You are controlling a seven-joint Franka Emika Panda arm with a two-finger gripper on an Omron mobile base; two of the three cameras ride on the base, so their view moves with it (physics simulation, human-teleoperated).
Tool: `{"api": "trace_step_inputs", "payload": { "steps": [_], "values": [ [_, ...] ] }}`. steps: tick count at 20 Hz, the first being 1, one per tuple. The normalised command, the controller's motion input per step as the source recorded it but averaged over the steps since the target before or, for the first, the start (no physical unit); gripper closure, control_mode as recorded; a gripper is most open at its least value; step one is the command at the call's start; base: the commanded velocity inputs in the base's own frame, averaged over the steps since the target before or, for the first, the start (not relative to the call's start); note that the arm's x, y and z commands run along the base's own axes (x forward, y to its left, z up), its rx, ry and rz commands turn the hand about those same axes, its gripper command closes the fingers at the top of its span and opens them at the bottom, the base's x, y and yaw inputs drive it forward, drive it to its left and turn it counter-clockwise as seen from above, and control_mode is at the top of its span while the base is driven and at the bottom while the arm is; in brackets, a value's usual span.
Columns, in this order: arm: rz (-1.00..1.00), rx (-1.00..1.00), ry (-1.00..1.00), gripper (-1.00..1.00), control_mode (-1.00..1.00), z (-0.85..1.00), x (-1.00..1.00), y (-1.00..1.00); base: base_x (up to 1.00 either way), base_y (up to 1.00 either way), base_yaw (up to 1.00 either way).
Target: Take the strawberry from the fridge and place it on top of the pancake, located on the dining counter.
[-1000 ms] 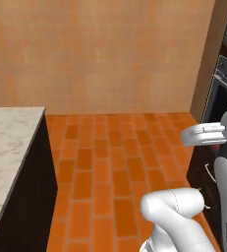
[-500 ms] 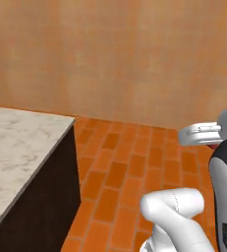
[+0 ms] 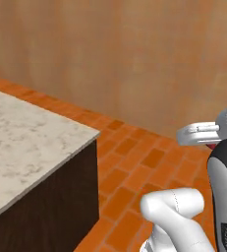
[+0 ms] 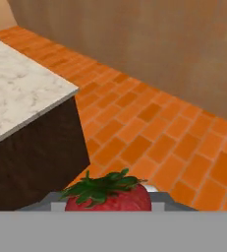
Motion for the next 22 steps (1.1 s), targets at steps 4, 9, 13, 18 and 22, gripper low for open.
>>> {"api": "trace_step_inputs", "payload": {
  "steps": [4, 9, 13, 18, 22],
  "values": [
    [0.00, 0.00, 0.00, 1.00, 1.00, 0.00, 0.00, 0.00, 0.61, -0.86, 0.51],
    [0.00, 0.00, 0.00, 1.00, 1.00, 0.00, 0.00, 0.00, 0.76, -0.88, 0.53],
    [0.00, 0.00, 0.00, 1.00, 1.00, 0.00, 0.00, 0.00, 0.81, -0.94, 0.54],
    [0.00, 0.00, 0.00, 1.00, 1.00, 0.00, 0.00, 0.00, 0.94, -0.65, 0.65],
    [0.00, 0.00, 0.00, 1.00, 1.00, 0.00, 0.00, 0.00, 0.38, -0.15, 0.92]
  ]
}}
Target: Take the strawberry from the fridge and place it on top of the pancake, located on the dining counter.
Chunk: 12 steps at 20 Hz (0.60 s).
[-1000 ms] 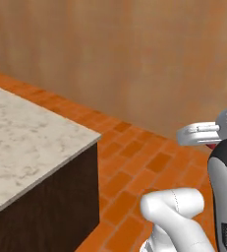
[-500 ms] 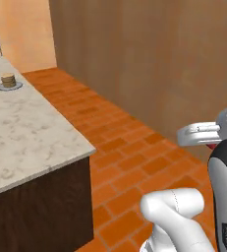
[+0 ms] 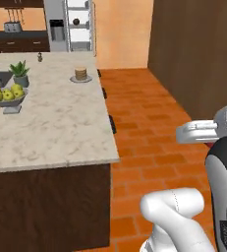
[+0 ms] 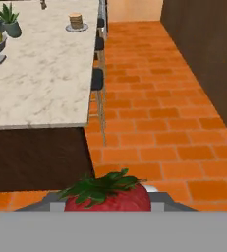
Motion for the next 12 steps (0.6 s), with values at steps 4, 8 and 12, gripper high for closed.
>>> {"api": "trace_step_inputs", "payload": {
  "steps": [4, 8, 12],
  "values": [
    [0.00, 0.00, 0.00, 1.00, 1.00, 0.00, 0.00, 0.00, -0.02, 0.00, 1.00],
    [0.00, 0.00, 0.00, 1.00, 1.00, 0.00, 0.00, 0.00, -0.15, -0.09, 0.99],
    [0.00, 0.00, 0.00, 1.00, 1.00, 0.00, 0.00, 0.00, -0.27, -0.87, 0.69]
  ]
}}
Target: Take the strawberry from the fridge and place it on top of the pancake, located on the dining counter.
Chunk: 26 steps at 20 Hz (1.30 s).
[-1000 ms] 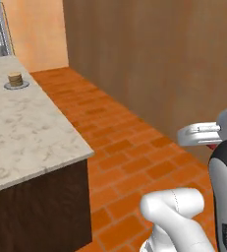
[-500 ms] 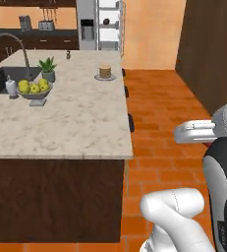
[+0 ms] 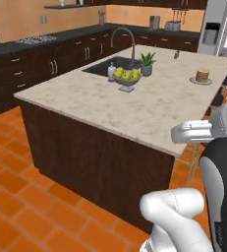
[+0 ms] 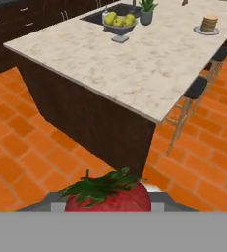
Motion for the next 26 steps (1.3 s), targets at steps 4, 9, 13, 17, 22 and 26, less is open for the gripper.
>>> {"api": "trace_step_inputs", "payload": {
  "steps": [4, 9, 13, 17, 22, 26],
  "values": [
    [0.00, 0.00, 0.00, 1.00, 1.00, 0.00, 0.00, 0.00, -0.77, -1.00, 0.59],
    [0.00, 0.00, 0.00, 1.00, 1.00, 0.00, 0.00, 0.00, -0.62, -0.98, 0.60],
    [0.00, 0.00, 0.00, 1.00, 1.00, 0.00, 0.00, 0.00, -0.16, -0.98, 0.59],
    [0.00, 0.00, 0.00, 1.00, 1.00, 0.00, 0.00, 0.00, -0.11, -1.00, 0.57],
    [0.00, 0.00, 0.00, 1.00, 1.00, 0.00, 0.00, 0.00, -0.07, -1.00, 0.47],
    [0.00, 0.00, 0.00, 1.00, 1.00, 0.00, 0.00, 0.00, -0.12, -1.00, 0.38]
  ]
}}
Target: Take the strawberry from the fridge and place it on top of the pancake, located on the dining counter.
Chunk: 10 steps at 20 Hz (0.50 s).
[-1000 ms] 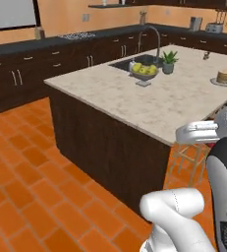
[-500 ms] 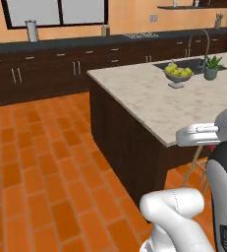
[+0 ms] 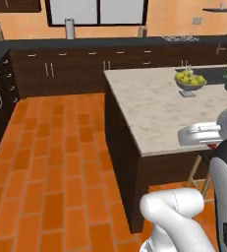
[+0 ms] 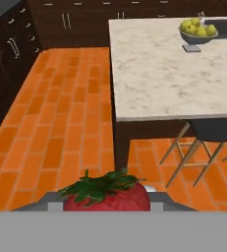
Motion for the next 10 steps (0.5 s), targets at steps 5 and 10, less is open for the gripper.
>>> {"api": "trace_step_inputs", "payload": {
  "steps": [5, 10],
  "values": [
    [0.00, 0.00, 0.00, 1.00, 1.00, 0.00, 0.00, 0.00, -0.25, -1.00, 0.31],
    [0.00, 0.00, 0.00, 1.00, 1.00, 0.00, 0.00, 0.00, -0.35, -1.00, 0.15]
  ]
}}
